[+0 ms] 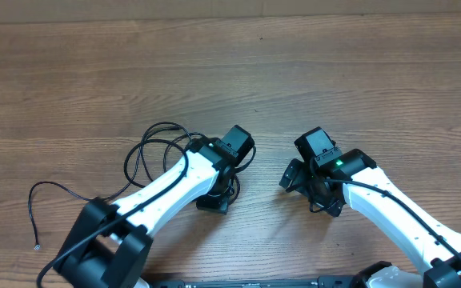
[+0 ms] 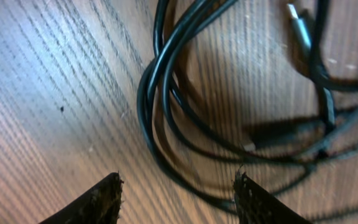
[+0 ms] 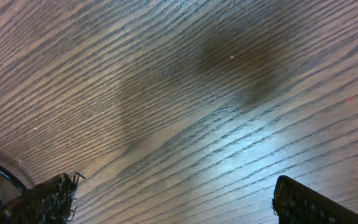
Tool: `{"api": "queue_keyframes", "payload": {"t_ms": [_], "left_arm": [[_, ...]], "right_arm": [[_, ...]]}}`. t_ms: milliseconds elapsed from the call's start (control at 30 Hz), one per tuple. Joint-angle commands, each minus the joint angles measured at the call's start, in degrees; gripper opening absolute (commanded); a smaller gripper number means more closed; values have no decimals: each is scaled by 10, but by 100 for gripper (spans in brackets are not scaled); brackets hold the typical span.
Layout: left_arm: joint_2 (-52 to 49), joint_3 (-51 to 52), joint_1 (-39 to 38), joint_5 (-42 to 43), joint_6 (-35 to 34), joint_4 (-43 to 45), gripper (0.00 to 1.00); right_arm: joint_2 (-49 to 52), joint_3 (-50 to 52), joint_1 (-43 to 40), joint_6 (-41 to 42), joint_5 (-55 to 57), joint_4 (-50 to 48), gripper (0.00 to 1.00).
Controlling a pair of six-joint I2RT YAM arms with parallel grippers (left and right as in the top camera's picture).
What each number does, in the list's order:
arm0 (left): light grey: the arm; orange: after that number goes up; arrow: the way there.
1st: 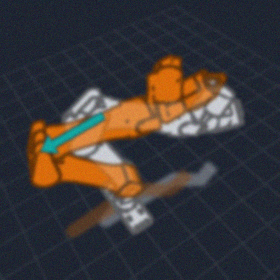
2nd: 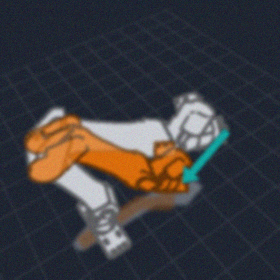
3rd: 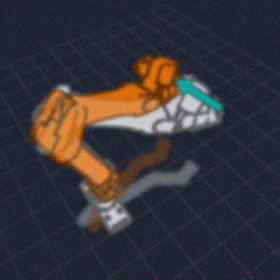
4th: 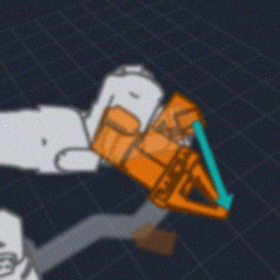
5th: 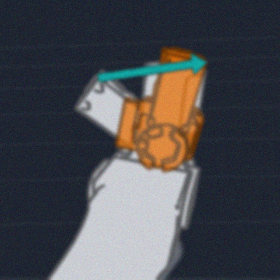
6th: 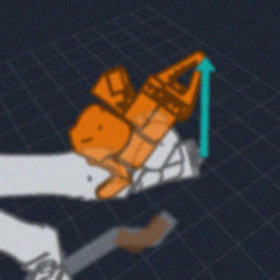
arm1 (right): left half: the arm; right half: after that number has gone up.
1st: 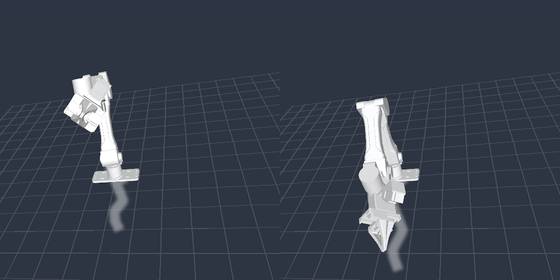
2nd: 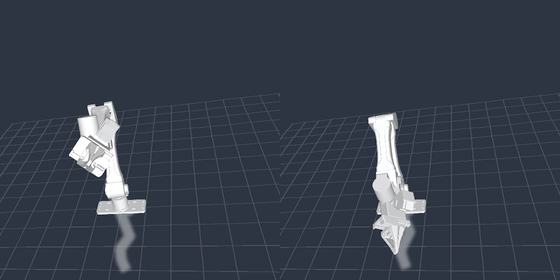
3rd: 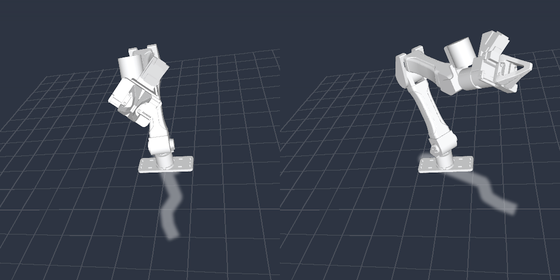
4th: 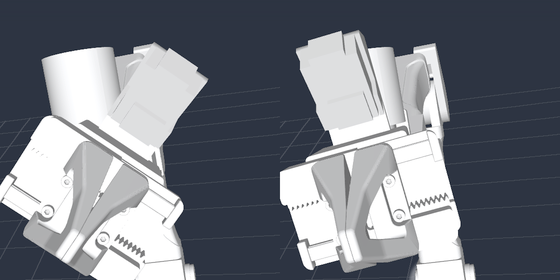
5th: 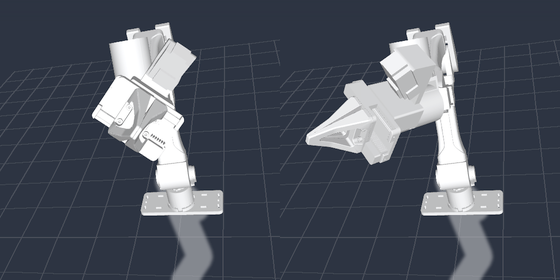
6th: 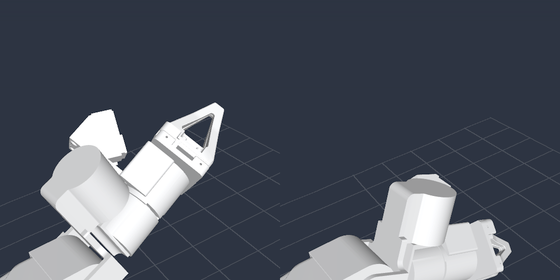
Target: Untangle cables
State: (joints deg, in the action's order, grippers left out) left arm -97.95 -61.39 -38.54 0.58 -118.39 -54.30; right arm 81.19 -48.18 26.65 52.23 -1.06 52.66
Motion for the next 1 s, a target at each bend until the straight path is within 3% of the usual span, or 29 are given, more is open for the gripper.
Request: {"api": "queue_keyframes", "payload": {"t_ms": [0,267,300,500,767,967], "left_arm": [[-25,6,-1,-16,-12,16,50],[-70,6,-9,-11,-11,35,19],[-75,6,-9,-2,-11,37,4],[-38,4,1,-1,34,35,5],[151,-8,59,-101,195,36,4],[235,-8,68,-142,245,36,4]], "right_arm": [[0,2,0,-17,11,1,100],[0,2,0,-17,10,-1,100],[0,2,0,-17,10,-1,100],[0,2,0,-16,10,-4,100],[0,2,0,-12,10,-13,100],[0,2,0,-12,8,-18,100]]}}
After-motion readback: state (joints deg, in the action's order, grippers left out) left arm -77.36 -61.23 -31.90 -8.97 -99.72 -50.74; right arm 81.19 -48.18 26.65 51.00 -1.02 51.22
